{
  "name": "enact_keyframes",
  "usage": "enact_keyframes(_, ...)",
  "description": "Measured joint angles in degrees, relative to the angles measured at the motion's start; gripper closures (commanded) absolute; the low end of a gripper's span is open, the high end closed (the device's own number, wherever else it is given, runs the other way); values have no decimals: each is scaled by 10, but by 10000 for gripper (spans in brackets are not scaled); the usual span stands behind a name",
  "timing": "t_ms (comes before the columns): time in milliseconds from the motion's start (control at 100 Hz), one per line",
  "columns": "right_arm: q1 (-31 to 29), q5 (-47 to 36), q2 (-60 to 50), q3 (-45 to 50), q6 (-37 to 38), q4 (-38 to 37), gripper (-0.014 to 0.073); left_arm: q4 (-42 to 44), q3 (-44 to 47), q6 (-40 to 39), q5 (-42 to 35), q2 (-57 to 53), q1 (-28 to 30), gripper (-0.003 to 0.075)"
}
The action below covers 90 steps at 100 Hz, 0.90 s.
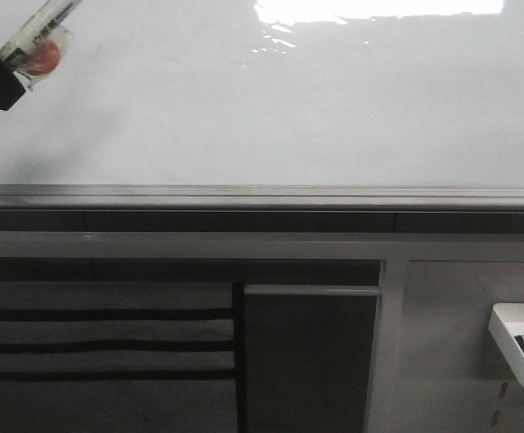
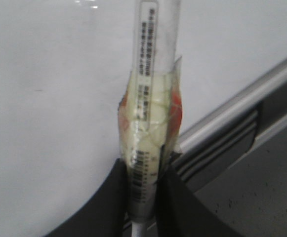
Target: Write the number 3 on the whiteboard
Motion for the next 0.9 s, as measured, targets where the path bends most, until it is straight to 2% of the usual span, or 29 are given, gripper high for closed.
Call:
enact_keyframes(110, 0, 60, 67, -27, -100, 87, 64, -41, -30, 65, 98, -19, -58, 738)
enact_keyframes(230, 0, 117, 132, -61, -196, 164, 65, -147, -58, 172, 213, -23, -118, 738)
enact_keyframes(380, 12, 170, 198, -102, -299, 221, 65, -260, -74, 277, 260, -23, -188, 738)
enact_keyframes(590, 83, 182, 270, -151, -341, 222, 65, -284, -85, 301, 264, -23, -242, 738)
enact_keyframes(900, 251, 149, 383, -232, -353, 148, 65, -284, -85, 303, 264, -24, -245, 738)
